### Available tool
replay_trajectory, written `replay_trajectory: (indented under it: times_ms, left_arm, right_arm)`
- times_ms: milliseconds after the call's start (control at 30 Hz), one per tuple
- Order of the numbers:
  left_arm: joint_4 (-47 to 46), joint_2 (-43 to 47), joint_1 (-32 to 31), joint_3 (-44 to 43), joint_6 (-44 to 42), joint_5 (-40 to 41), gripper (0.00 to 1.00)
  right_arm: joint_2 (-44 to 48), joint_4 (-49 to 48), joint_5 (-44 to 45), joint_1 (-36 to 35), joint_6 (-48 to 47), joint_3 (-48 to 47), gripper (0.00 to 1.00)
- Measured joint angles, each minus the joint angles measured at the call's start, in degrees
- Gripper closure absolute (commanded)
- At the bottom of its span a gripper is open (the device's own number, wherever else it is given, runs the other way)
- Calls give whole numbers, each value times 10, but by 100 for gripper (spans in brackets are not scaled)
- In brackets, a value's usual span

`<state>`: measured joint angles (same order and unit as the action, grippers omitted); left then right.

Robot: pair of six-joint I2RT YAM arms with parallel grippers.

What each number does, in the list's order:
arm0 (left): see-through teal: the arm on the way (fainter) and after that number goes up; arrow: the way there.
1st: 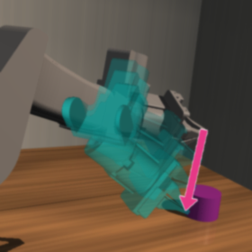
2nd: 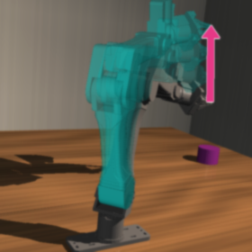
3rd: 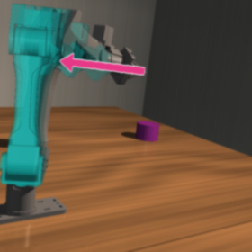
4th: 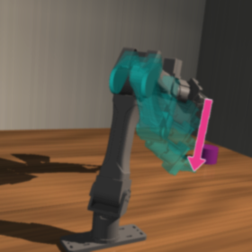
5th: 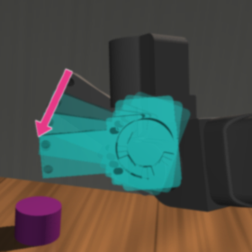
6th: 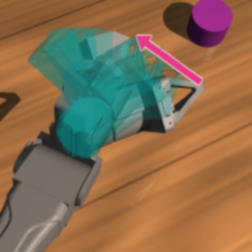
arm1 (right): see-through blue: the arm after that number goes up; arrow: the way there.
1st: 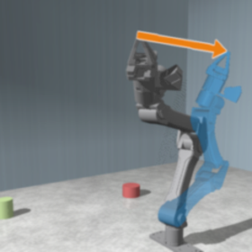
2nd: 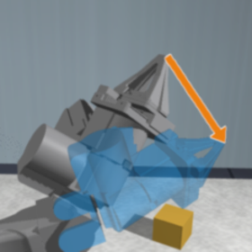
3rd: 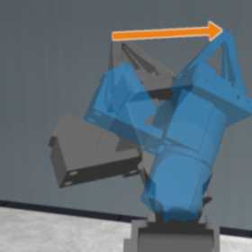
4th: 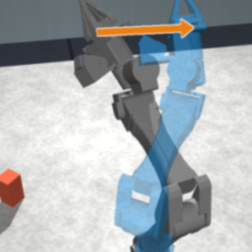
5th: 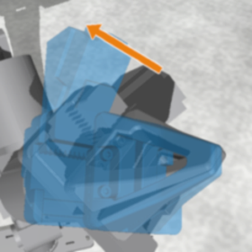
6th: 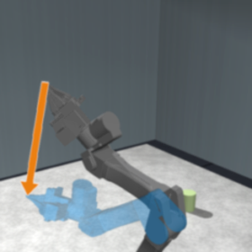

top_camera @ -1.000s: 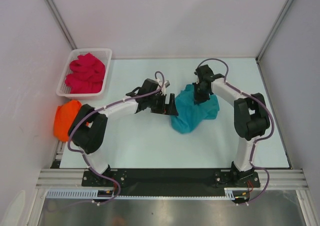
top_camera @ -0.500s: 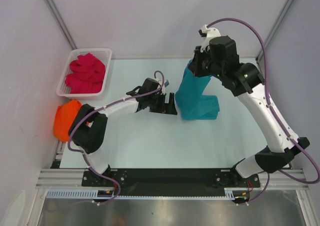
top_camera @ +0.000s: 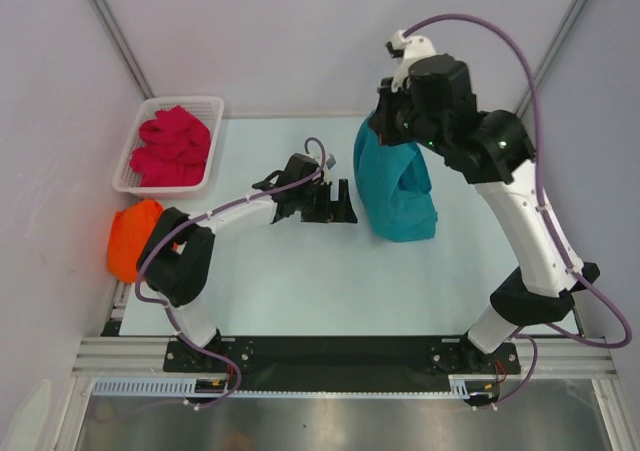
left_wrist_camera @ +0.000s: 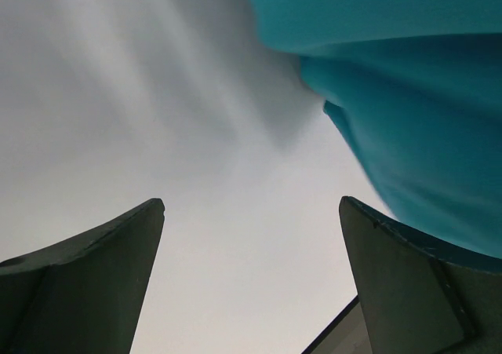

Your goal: Fold and stack the t-shirts

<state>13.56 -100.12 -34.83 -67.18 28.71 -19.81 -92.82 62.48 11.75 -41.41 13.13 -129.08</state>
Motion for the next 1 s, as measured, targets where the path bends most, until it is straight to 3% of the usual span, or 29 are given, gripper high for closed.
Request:
replay_trajectory:
  times_ms: [167,267,467,600,1000]
  left_arm:
    - [-24,-1,0,10,24,-3,0]
    - [-31,-10,0,12,34,-4,0]
    - [-34,-30,0,12,45,-5,0]
    - [-39,-37,0,12,54,-8,0]
    - [-81,-38,-16,24,84,-30,1]
  right_arm:
    - [-6,21,31,-15,-13,-159,100]
    - [25,12,51,-19,-21,-176,100]
    - [93,0,127,-13,-48,-158,100]
    - [105,-5,160,33,-58,-125,100]
    - [51,-17,156,173,-61,27,100]
